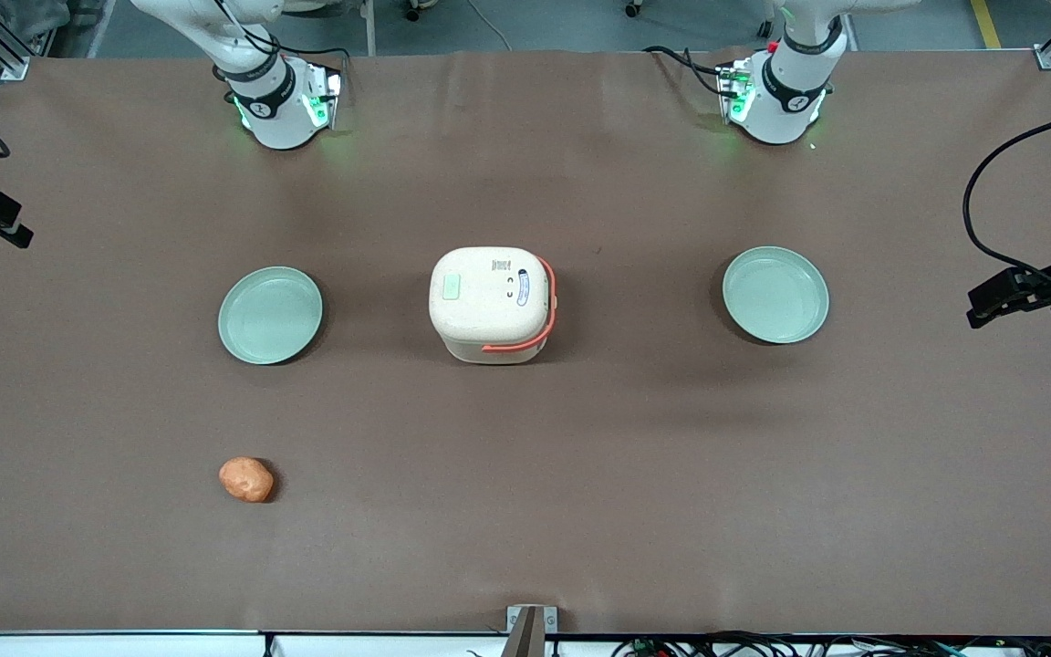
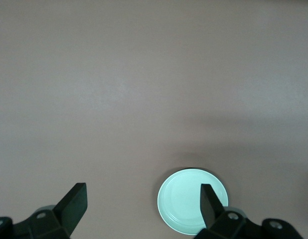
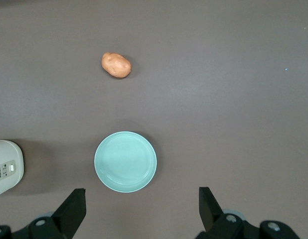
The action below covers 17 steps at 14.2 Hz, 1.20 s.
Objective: Press rice cooker button with right arm
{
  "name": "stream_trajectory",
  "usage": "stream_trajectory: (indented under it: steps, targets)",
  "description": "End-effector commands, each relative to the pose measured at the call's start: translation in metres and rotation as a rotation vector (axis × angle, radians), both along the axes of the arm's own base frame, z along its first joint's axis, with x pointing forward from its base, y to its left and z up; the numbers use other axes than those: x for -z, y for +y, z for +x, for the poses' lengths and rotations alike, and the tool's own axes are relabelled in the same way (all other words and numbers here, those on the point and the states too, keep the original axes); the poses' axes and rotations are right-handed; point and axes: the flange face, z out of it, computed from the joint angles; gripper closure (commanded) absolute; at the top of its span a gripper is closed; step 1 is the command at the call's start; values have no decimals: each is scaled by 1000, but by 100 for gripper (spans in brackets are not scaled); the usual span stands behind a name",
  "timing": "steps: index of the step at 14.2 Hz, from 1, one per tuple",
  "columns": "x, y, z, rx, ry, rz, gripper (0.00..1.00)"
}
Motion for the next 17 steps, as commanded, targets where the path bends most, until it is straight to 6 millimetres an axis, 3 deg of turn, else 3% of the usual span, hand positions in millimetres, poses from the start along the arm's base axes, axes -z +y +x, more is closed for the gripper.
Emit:
stream_trajectory:
  steps: [1, 6, 7, 8, 9, 11, 12, 15, 17]
  targets:
    - [5, -2, -4, 3, 16, -13, 0]
    - [8, 7, -1, -14, 14, -12, 0]
    - [15, 17, 3, -32, 26, -8, 16]
    - [29, 29, 11, -54, 55, -6, 48]
    - [35, 46, 15, -76, 67, -4, 68]
    - [51, 86, 21, -109, 98, -7, 93]
    - [58, 108, 24, -134, 107, -7, 97]
    - [76, 174, 27, -165, 122, 8, 99]
    - [100, 230, 29, -159, 140, 33, 99]
